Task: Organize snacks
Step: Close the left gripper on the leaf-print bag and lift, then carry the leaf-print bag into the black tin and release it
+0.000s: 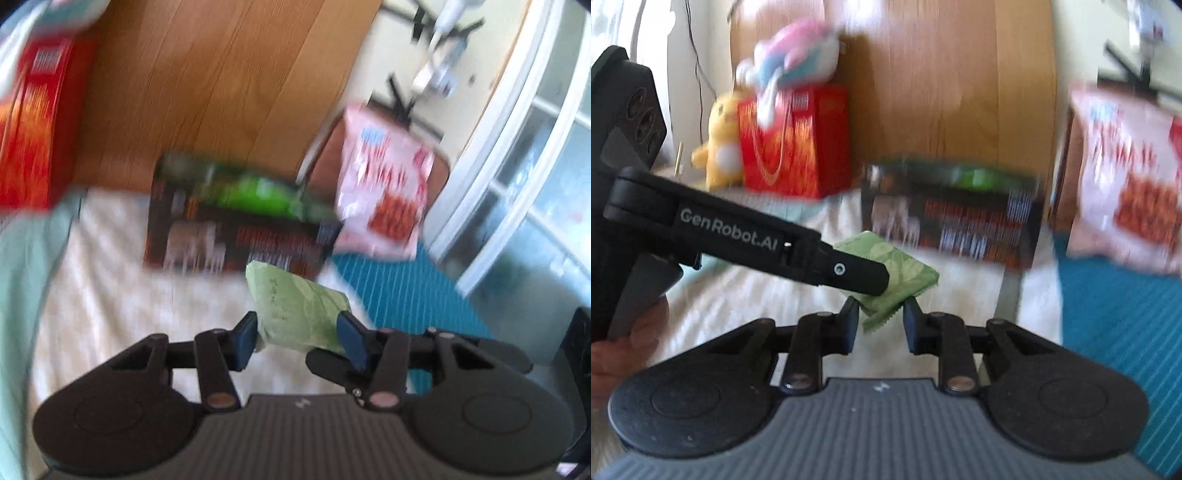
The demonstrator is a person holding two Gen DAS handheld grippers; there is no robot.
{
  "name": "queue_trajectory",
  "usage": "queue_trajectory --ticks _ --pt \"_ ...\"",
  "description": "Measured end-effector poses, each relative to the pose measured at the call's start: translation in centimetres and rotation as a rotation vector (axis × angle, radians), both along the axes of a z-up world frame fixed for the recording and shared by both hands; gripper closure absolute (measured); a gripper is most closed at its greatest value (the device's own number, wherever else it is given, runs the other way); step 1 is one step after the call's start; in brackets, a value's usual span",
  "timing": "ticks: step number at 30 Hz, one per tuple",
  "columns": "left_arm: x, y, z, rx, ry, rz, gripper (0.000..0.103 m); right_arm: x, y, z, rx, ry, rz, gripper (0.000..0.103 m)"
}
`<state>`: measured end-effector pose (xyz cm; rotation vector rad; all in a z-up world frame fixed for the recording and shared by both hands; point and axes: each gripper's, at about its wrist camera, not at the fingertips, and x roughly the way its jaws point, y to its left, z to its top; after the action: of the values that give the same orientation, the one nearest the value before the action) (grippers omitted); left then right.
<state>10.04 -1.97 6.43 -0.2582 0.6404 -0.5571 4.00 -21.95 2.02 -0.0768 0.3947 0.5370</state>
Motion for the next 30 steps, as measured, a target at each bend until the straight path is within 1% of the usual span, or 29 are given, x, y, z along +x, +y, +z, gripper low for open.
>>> queue_trajectory --ticks 3,4,5,7,10,12,14,16,18,19,20,21,23,24,26,27,29,30 --pt "2.5 -0.5 2.9 0.018 -0.09 0.024 0.053 1.9 0.3 2.7 0.004 -0.088 -0.013 0.074" --pt "3.7 -0.7 3.5 0.027 -0.115 0.034 0.05 3.1 0.5 3.7 0.002 -0.117 -0.015 0.074" --pt "5.0 -0.9 3.8 0.034 -0.127 0.045 0.048 4.0 0.7 4.2 -0.004 -0.14 -0.018 0.074" --pt "8.1 -1.2 3.8 0.048 -0.119 0.074 0.047 6.9 1.6 5.0 -0.03 -0.171 -0.027 0.074" --pt "11.6 -1.4 2.6 0.078 -0.079 0.13 0.047 11.4 2.8 4.6 -0.058 -0.138 -0.039 0.071" --pt "12.3 -1.1 1.9 0.089 -0.074 0.16 0.045 13.1 3.1 3.9 -0.064 -0.109 -0.049 0.069" --pt "11.8 -0.4 1.6 0.07 -0.094 0.191 0.043 13.0 2.6 3.3 -0.042 -0.105 -0.048 0.064" --pt "10.8 0.5 1.5 0.038 -0.101 0.216 0.043 11.8 1.7 3.1 -0.002 -0.11 -0.06 0.061" --pt "9.2 1.3 1.4 0.008 -0.099 0.235 0.041 10.3 0.5 2.7 0.05 -0.093 -0.067 0.061" --pt "8.1 1.5 1.3 0.003 -0.098 0.24 0.039 9.4 0.1 2.5 0.07 -0.08 -0.067 0.06" --pt "7.2 1.6 1.2 0.008 -0.095 0.245 0.035 8.6 -0.2 2.2 0.083 -0.072 -0.073 0.057" --pt "5.9 1.6 0.9 0.021 -0.087 0.25 0.033 7.7 -0.2 1.9 0.091 -0.064 -0.083 0.054" --pt "3.8 1.5 0.4 0.05 -0.069 0.247 0.031 5.5 -1.0 1.2 0.12 -0.043 -0.116 0.041" --pt "2.5 1.2 -0.2 0.062 -0.058 0.245 0.031 4.4 -1.4 0.8 0.144 -0.029 -0.139 0.039" --pt "0.3 0.7 -1.2 0.082 -0.042 0.247 0.031 2.3 -2.2 0.0 0.19 0.0 -0.207 0.032" --pt "-0.7 0.3 -1.7 0.096 -0.034 0.245 0.031 1.4 -2.4 -0.3 0.2 0.006 -0.244 0.03" --pt "-2.7 -0.9 -2.6 0.158 -0.028 0.255 0.031 -1.0 -3.4 -1.1 0.221 -0.007 -0.323 0.023" --pt "-3.5 -1.6 -3.0 0.192 -0.028 0.257 0.031 -1.8 -3.8 -1.4 0.232 -0.018 -0.362 0.021"
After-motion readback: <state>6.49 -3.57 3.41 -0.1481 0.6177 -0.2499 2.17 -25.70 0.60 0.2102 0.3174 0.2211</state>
